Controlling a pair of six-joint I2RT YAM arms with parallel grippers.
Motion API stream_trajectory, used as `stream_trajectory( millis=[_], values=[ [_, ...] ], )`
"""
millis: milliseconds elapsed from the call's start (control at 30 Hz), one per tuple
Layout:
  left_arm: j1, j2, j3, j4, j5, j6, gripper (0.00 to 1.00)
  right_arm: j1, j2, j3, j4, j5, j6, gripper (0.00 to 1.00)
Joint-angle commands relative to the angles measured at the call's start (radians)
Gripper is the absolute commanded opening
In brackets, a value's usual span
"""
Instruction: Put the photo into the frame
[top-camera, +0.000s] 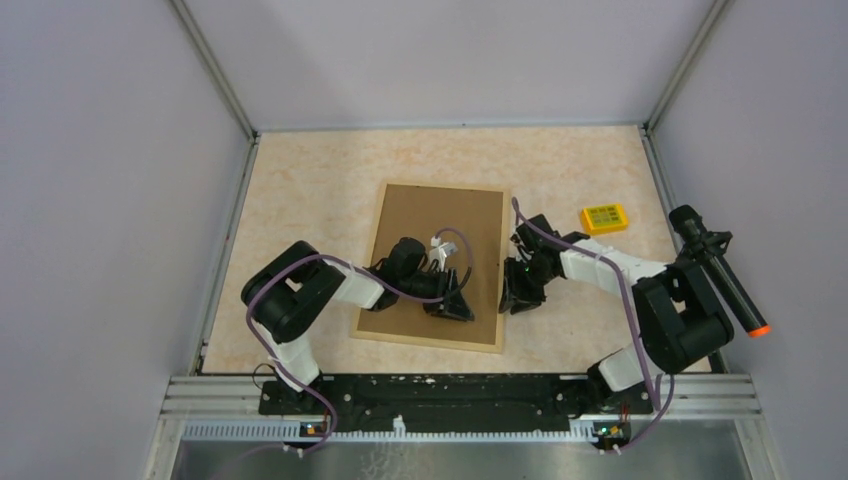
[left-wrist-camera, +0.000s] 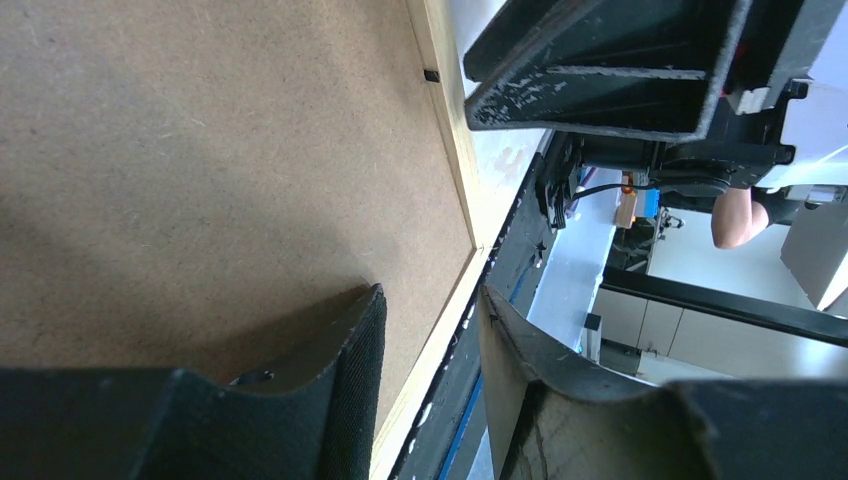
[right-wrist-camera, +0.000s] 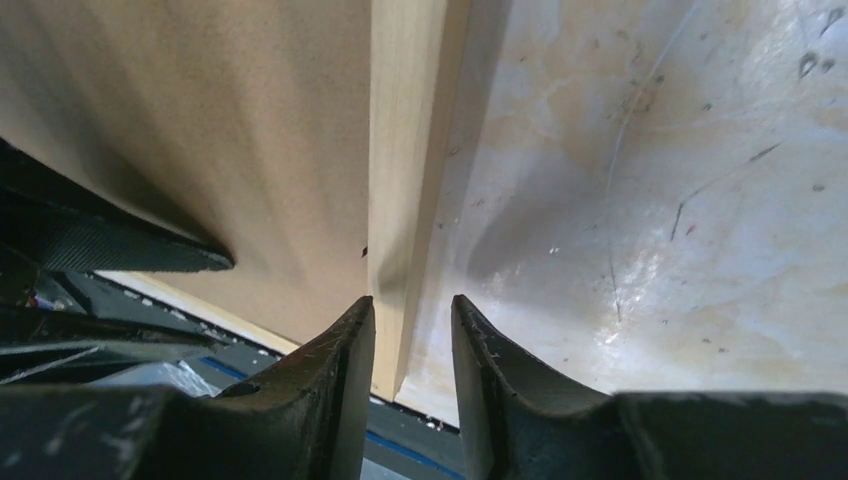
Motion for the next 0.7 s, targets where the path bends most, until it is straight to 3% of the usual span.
stream_trajectory(
  millis=[0, 200, 667],
  values=[
    [-0.003, 0.024, -0.021, -0.01, -0.014, 0.017, 0.45, 0.008, 0.035, 0.009, 0.039, 0.037, 0.017, 0.33],
    [-0.004, 0.019, -0.03, -0.012, -0.016, 0.022, 0.45, 0.007, 0.074, 0.033, 0.019, 0.115, 0.005, 0.29],
    [-0.004, 0.011, -0.042, -0.009, -0.019, 0.023, 0.45, -0.021, 0.139, 0.071, 0.042, 0.127, 0.021, 0.28]
  ],
)
